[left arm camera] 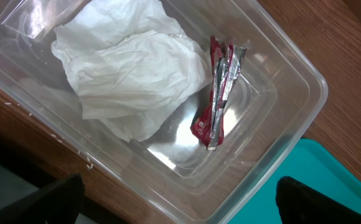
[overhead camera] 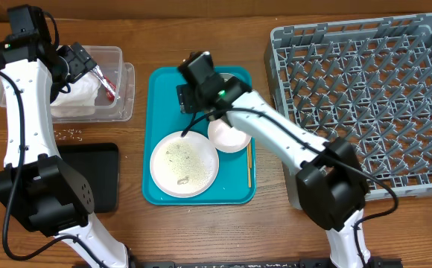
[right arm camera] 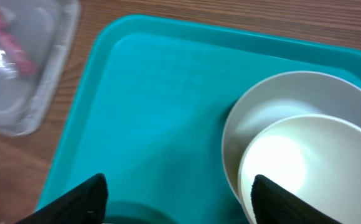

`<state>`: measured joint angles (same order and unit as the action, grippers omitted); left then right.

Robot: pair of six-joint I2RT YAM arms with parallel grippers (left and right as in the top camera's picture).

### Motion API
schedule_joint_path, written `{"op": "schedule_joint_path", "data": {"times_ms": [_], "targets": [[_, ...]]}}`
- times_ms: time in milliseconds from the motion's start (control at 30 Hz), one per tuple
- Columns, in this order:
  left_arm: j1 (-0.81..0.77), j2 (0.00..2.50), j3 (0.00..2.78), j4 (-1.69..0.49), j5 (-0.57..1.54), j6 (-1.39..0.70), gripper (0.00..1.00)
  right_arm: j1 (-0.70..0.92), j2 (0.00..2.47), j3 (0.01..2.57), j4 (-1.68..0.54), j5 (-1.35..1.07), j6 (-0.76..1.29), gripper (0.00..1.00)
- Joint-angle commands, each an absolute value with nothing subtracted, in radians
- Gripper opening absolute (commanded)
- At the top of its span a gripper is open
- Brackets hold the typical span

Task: Sort waste into correct bins and load items into the dishwasher
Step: 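Reach the right gripper to the white cup in the grey bowl, then grasp the white cup with the right gripper and lift it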

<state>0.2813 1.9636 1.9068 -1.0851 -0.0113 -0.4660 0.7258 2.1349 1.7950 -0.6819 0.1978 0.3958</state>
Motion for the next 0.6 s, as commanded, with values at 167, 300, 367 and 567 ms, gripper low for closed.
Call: {"op": "schedule_joint_path", "data": {"times_ms": [167,300,367,567], "targets": [[0.281,1.925,1.929,-1.085,-0.010,-0.476,1.00,0.723,2.157,1.819,-0.657,0.374,0.424,0.67],[0.281,1.925,1.929,-1.085,-0.009,-0.476,1.00,0.723,2.185,1.819,-0.654,0.374,0.424,0.67],[0.281,1.925,1.929,-1.085,-0.010,-0.476,1.00,0.723,2.198,1.819,-0.654,0.374,0.424,0.67],[0.281,1.925,1.929,-1.085,-0.009,-0.476,1.00,0.723,2.222,1.819,-0.659,0.374,0.424,0.61]]}}
